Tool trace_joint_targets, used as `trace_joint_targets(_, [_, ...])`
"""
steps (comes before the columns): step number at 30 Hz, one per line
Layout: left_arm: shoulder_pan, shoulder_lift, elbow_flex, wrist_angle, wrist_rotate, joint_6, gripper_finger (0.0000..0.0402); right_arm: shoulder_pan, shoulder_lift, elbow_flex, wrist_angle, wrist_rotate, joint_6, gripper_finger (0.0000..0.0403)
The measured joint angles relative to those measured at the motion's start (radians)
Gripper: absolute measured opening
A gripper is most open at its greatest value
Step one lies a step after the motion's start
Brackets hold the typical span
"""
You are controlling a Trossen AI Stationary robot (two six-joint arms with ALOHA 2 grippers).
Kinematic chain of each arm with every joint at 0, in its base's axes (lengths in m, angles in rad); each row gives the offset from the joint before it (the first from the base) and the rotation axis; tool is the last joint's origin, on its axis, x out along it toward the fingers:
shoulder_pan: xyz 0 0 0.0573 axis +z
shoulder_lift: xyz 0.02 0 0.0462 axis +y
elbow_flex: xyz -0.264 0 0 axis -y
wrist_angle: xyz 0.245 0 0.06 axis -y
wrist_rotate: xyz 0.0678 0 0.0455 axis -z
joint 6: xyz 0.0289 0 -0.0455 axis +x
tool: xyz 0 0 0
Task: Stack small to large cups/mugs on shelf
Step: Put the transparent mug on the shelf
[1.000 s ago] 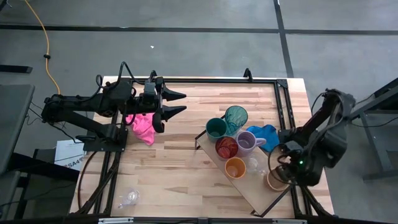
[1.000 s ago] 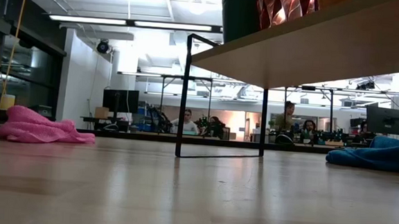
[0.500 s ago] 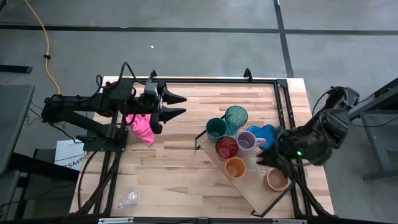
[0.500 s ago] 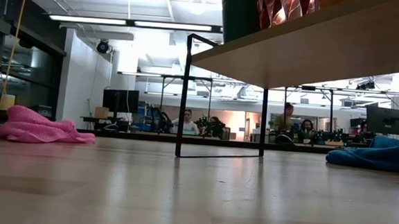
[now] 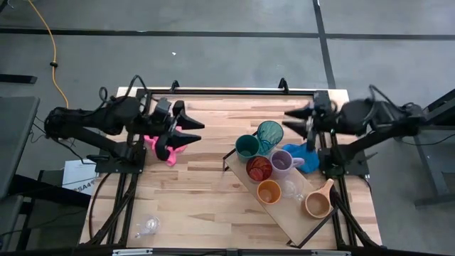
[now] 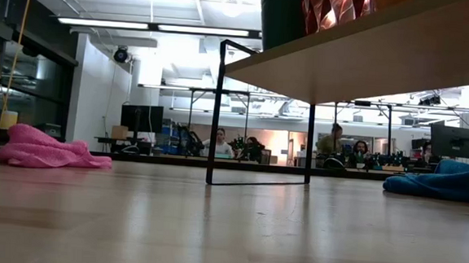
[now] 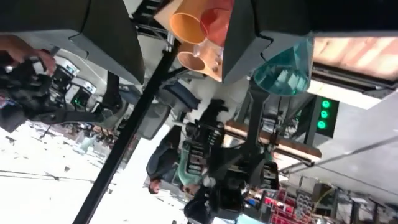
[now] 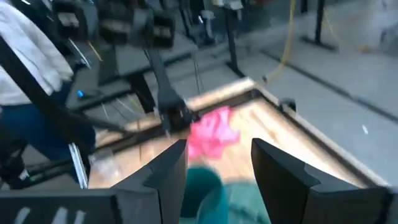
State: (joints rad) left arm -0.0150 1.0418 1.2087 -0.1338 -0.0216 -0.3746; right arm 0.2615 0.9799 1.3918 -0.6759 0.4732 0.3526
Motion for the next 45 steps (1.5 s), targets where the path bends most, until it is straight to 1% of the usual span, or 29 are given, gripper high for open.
trace_joint_targets(4, [-0.012, -0.016, 0.0, -0.021, -0.036, 0.045, 0.0205, -0.133, 0.007, 0.0, 0.085, -0.191, -0.095, 0.0169])
trace_joint_targets(7, [-0.012, -0.018, 0.0, -0.051, -0.047, 0.067, 0.0205, -0.21, 0.047, 0.0, 0.099, -0.284, -0.109, 0.0169])
trace_joint_targets(9, [-0.012, -0.018, 0.0, -0.079, -0.051, 0.082, 0.0205, -0.25, 0.08, 0.0, 0.1, -0.3, -0.11, 0.0167])
trace_joint_targets(11, [-0.012, -0.018, 0.0, -0.099, -0.054, 0.102, 0.0205, -0.284, 0.111, 0.0, 0.09, -0.318, -0.111, 0.0157])
trace_joint_targets(13, [-0.012, -0.018, 0.0, -0.116, -0.054, 0.108, 0.0205, -0.312, 0.131, -0.001, 0.069, -0.329, -0.102, 0.0139])
trace_joint_targets(16, [-0.012, -0.027, 0.0, -0.133, -0.05, 0.12, 0.0205, -0.335, 0.126, -0.002, 0.061, -0.329, -0.088, 0.0108])
trace_joint_targets(21, [-0.012, -0.042, 0.0, -0.122, -0.056, 0.133, 0.0205, -0.343, 0.056, -0.013, -0.028, -0.333, -0.054, 0.0044])
trace_joint_targets(23, [-0.012, -0.05, 0.0, -0.121, -0.057, 0.133, 0.0205, -0.343, -0.007, -0.088, 0.009, -0.353, -0.028, 0.0014])
trace_joint_targets(24, [-0.012, -0.052, 0.0, -0.117, -0.057, 0.133, 0.0205, -0.343, -0.05, -0.147, 0.052, -0.373, -0.009, 0.0007])
trace_joint_targets(27, [-0.012, -0.053, 0.0, -0.11, -0.058, 0.13, 0.0205, -0.343, -0.188, -0.339, 0.238, -0.441, 0.013, 0.0009])
trace_joint_targets(29, [-0.012, -0.051, 0.0, -0.108, -0.058, 0.123, 0.0205, -0.348, -0.266, -0.431, 0.363, -0.48, 0.014, 0.0003])
trace_joint_targets(31, [-0.012, -0.052, 0.0, -0.102, -0.058, 0.11, 0.0205, -0.359, -0.324, -0.488, 0.45, -0.493, -0.009, 0.0002])
trace_joint_targets(34, [-0.012, -0.052, 0.0, -0.103, -0.067, 0.105, 0.0205, -0.367, -0.372, -0.515, 0.471, -0.491, -0.091, 0.0001])
trace_joint_targets(39, [-0.012, -0.052, 0.0, -0.114, -0.066, 0.092, 0.0205, -0.367, -0.38, -0.504, 0.47, -0.482, 0.006, 0.0])
trace_joint_targets(42, [-0.012, -0.052, 0.0, -0.128, -0.066, 0.091, 0.0204, -0.367, -0.379, -0.504, 0.459, -0.517, -0.002, 0.0])
trace_joint_targets(45, [-0.012, -0.052, 0.0, -0.131, -0.069, 0.091, 0.0204, -0.366, -0.371, -0.504, 0.444, -0.526, 0.005, 0.0])
